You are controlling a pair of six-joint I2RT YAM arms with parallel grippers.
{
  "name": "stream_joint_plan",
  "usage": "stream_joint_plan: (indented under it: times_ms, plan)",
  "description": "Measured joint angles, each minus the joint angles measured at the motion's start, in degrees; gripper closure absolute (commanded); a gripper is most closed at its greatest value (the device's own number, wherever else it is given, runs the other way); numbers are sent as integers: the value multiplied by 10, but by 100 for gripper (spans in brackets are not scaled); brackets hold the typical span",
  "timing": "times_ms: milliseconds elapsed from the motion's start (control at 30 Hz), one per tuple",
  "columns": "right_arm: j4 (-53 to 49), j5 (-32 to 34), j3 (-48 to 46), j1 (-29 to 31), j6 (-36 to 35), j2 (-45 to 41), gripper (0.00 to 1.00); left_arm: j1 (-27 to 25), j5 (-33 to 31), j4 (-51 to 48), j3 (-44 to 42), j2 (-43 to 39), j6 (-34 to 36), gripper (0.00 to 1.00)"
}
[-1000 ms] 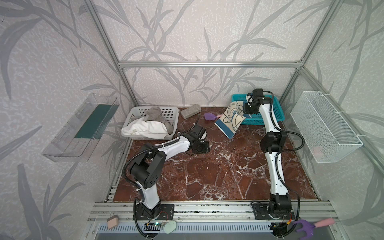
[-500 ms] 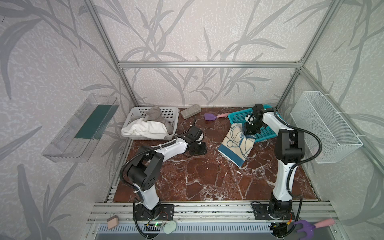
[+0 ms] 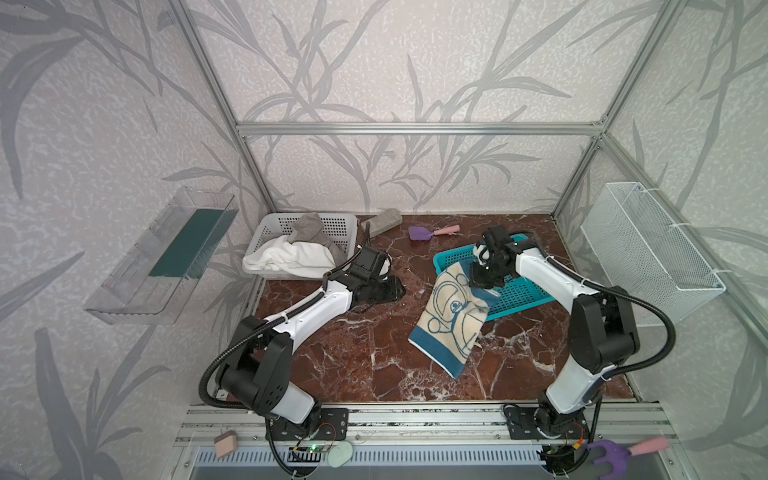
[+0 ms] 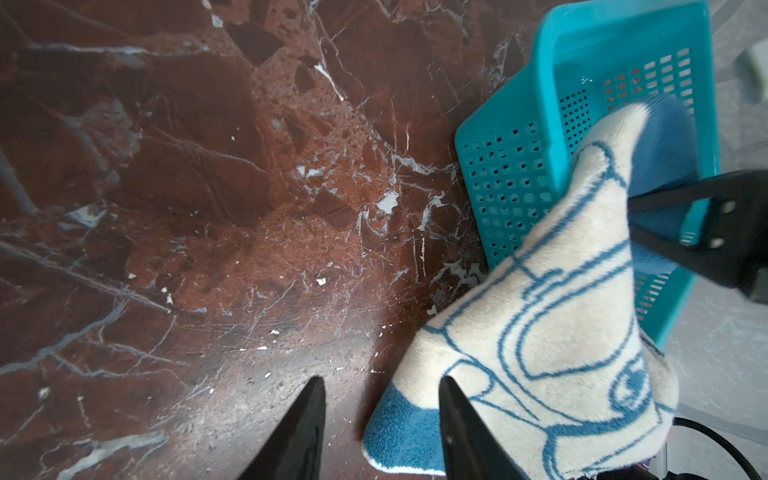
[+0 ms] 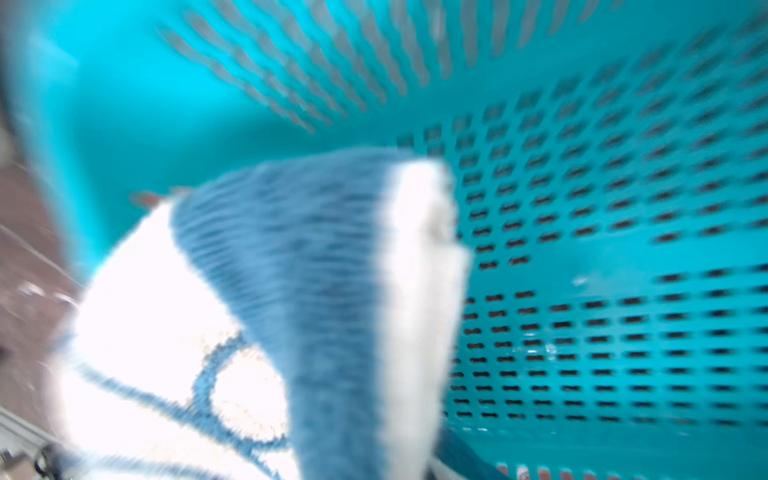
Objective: Fold and stack the towels
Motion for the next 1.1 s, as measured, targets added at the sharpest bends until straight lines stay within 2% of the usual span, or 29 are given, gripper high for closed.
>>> stream_joint_plan:
  times_ms: [167,333,633,833,1100]
  plan:
    - [-24,35,88,1,0,-53,100,0,-1,1,-1,-16,-1,53]
    - [-30,59,100,0,4,-88,100,0,-1,4,-16,-29,-2,53]
    - [-63,76,200,-7,2,-81,100,0,-6,7,-46,-43,-11,53]
    - [-98,57,274,-49,-9,-35,100,0,-12,7,-46,-44,-10,53]
    - [-148,5,335,-144,-43,30,100,0,-23,12,-61,-53,-10,53]
